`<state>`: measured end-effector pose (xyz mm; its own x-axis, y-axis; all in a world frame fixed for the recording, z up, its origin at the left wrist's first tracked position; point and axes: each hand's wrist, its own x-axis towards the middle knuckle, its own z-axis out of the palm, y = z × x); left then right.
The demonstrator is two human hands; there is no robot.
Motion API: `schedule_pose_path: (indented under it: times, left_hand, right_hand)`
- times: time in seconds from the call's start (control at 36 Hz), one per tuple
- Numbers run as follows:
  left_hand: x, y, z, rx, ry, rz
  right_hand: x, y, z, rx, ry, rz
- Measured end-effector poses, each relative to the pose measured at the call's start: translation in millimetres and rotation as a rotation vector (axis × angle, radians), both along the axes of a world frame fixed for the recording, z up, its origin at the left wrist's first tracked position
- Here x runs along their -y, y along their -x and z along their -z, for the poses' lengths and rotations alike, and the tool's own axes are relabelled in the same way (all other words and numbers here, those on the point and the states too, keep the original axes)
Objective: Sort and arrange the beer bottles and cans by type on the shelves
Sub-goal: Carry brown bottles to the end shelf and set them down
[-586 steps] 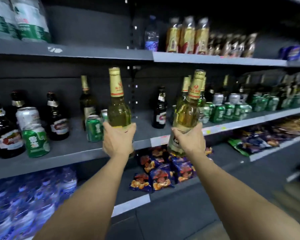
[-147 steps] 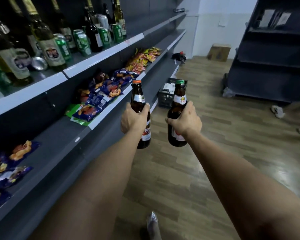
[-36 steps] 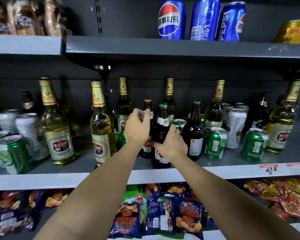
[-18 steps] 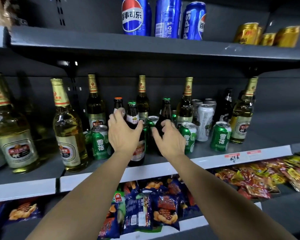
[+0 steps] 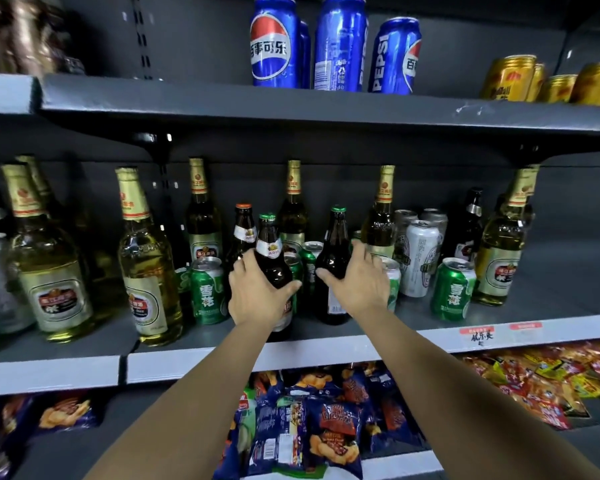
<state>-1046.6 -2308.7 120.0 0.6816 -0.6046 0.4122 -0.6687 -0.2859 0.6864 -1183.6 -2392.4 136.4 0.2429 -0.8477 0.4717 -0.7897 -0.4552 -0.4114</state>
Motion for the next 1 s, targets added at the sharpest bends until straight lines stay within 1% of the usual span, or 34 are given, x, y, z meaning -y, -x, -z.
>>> schedule_pose_path:
  times: [0.08,0.17,0.28,0.42,0.53,0.67,0.72,0.89,0.94,1.0]
  left_hand:
    - [-4,-1,4,-0.007,-0.044,-0.003]
    - [-6,0,4,0.003,-0.055,-0.016]
    - [-9,0,1,0.022,-0.042,-0.017]
    - [-9,6,3,0.073,-0.018,0.042]
    - [-2,16,1,0.1,-0.048,0.101]
    - [11,26,0,0.03,-0.037,0.108]
    - [16,30,0,0.034,-0.043,0.115]
    - [26,37,3,0.033,-0.046,0.142]
    - [27,36,5,0.048,-0.04,0.159]
    - [27,35,8,0.052,-0.029,0.182]
  right_hand:
    - [3,-8,-6,-0.104,-0.03,0.011]
    - [7,-11,-5,-0.161,-0.063,0.043]
    - [11,-8,-4,-0.236,0.008,0.069]
    - [16,-6,-6,-0.216,-0.004,0.065]
    - [22,-5,-4,-0.218,-0.016,0.072]
    - [28,-5,-6,-0.229,-0.026,0.086]
    - [28,-6,-5,-0.238,-0.018,0.096]
    - [25,2,4,-0.192,0.006,0.089]
    - [23,5,7,-0.098,0.028,0.078]
    - [19,6,8,0.045,0.108,0.066]
